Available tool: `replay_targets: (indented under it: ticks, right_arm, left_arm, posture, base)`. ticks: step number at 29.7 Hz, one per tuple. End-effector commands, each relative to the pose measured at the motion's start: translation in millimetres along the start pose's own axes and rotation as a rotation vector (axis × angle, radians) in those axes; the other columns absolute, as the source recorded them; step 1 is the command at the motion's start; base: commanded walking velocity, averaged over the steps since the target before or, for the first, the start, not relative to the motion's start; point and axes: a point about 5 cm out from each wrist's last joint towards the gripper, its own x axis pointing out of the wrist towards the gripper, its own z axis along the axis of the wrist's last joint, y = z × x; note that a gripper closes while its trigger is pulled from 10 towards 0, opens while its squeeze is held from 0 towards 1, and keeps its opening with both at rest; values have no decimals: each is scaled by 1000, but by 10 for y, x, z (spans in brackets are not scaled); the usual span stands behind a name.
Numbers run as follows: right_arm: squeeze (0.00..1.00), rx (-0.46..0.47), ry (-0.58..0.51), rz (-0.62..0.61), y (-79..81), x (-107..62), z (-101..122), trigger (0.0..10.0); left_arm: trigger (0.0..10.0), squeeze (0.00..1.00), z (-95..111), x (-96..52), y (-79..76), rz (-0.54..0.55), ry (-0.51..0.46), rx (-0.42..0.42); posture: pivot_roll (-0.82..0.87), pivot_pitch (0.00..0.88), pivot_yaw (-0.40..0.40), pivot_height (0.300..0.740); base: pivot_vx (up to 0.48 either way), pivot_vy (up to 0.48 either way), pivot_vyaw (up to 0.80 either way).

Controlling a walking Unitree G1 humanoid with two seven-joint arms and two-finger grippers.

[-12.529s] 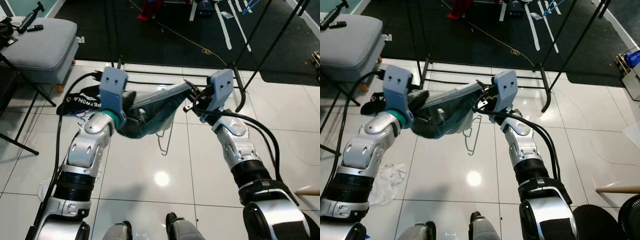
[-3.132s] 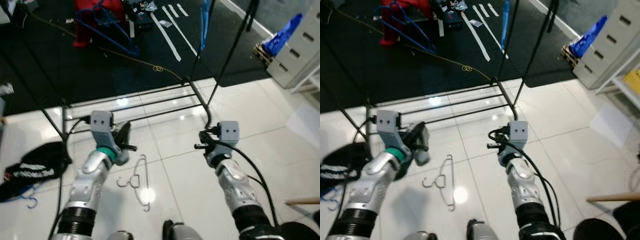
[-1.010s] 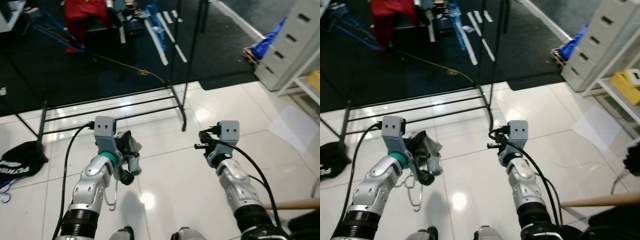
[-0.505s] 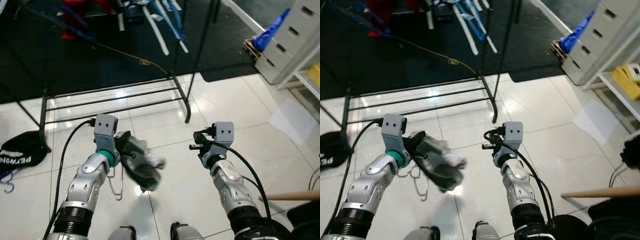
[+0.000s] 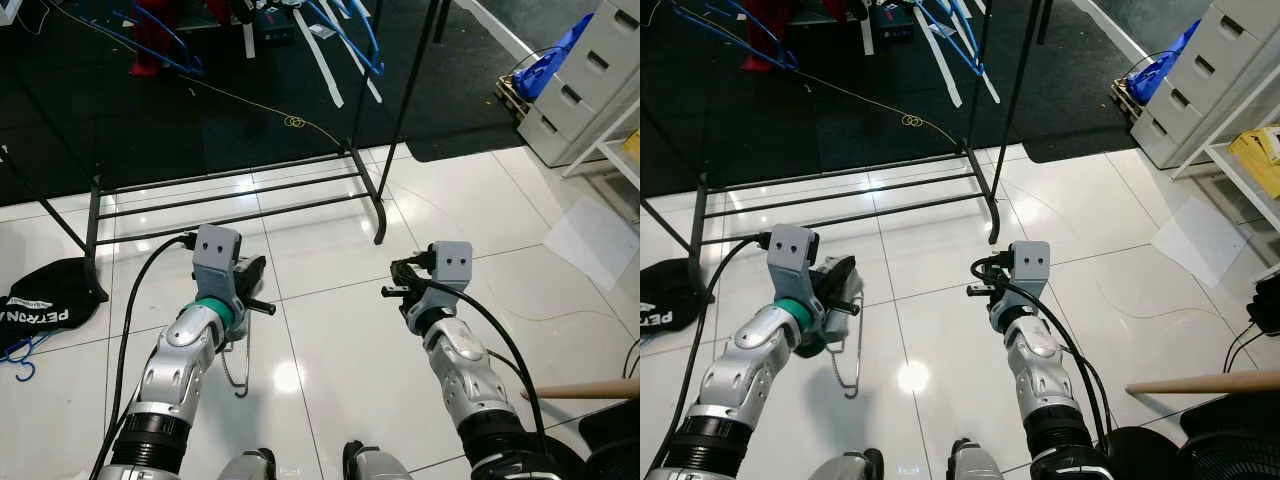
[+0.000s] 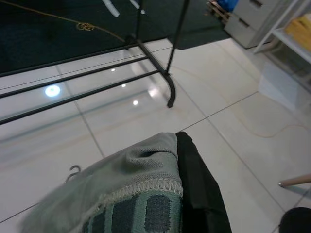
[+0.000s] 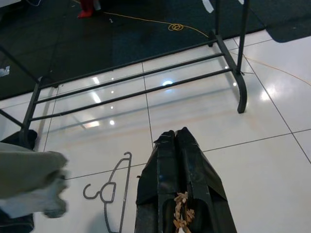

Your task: Hang hanger

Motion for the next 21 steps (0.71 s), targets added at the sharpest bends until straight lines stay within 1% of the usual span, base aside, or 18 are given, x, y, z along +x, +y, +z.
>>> replay_targets:
  ticks: [1, 4, 16, 21]
  right_arm:
    - [0, 17, 10, -24, -41, -41, -51, 10000]
    - [0, 18, 8, -25, -42, -41, -50, 10000]
    - [0, 24, -3, -29, -49, -50, -42, 10000]
    - [0, 27, -7, -31, -53, -54, -37, 10000]
  left_arm:
    - [10000, 0, 8, -9, -38, -29, -12, -10]
    - [10000, 0, 13, -9, -40, -34, -16, -11]
    - [10000, 0, 27, 0, -65, -60, -28, -18]
    - [10000, 0, 28, 1, -67, -66, -29, -21]
  posture:
    - [-29, 102, 34, 740]
    - [-30, 103, 35, 740]
    - [-32, 103, 38, 740]
    - [-32, 103, 39, 740]
  base:
    - [0, 0, 0]
    - [86, 0, 0]
    - [329, 0, 0]
    - [352, 0, -755]
